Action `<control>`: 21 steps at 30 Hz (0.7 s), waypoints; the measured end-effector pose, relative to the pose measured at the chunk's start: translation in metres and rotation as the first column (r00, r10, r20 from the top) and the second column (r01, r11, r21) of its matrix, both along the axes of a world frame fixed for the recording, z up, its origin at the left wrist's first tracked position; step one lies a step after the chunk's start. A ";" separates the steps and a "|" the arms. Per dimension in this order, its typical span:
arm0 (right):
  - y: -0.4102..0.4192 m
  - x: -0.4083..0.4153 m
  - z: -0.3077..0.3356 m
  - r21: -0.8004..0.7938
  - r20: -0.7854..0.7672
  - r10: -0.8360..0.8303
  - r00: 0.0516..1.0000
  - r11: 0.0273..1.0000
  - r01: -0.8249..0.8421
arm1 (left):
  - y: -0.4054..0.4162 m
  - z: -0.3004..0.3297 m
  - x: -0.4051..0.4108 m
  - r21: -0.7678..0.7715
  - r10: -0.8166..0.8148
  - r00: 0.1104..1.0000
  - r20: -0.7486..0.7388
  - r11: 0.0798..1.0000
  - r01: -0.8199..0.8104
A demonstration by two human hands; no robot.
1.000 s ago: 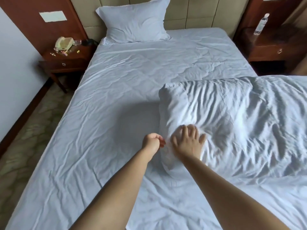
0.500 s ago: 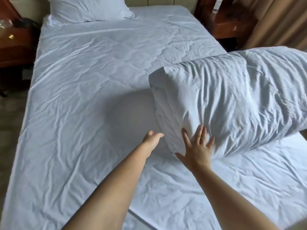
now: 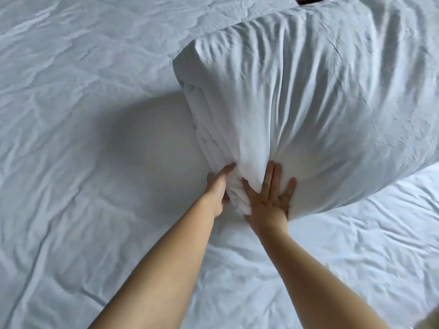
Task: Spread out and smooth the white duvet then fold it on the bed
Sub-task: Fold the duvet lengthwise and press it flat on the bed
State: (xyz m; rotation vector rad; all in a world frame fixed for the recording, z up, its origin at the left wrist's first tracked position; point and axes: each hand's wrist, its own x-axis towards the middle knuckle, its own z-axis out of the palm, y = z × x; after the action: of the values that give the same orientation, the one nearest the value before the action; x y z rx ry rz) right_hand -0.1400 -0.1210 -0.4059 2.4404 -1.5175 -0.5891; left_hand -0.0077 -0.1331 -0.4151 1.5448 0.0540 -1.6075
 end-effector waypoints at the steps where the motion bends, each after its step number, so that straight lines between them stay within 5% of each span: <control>1: -0.003 -0.001 -0.006 -0.038 0.005 0.016 1.000 0.999 -0.016 | -0.008 -0.002 -0.002 -0.010 0.008 1.000 -0.022 1.000 -0.008; 6: -0.029 -0.015 -0.025 -0.424 0.095 0.390 0.916 0.849 -0.317 | -0.047 -0.008 -0.010 -0.055 0.030 1.000 0.007 0.998 -0.030; 9: -0.038 -0.019 -0.014 -0.564 0.097 0.475 0.874 0.750 -0.345 | -0.050 -0.010 -0.016 -0.064 0.013 0.996 0.085 0.998 -0.008; 16: -0.002 -0.035 0.050 -0.553 0.163 0.491 0.856 0.764 -0.333 | -0.005 0.045 -0.030 -0.099 -0.027 0.997 0.078 0.994 0.035; 21: 0.059 -0.066 0.097 -0.343 0.198 0.469 0.861 0.856 -0.387 | 0.068 0.079 -0.060 -0.085 -0.035 0.998 -0.043 0.996 0.031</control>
State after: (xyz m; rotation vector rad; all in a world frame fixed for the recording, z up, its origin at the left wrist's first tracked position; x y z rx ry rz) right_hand -0.2056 -0.0615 -0.3088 2.5698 -0.9773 0.0647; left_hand -0.0676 -0.0652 -0.3361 1.4527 -0.0149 -1.6497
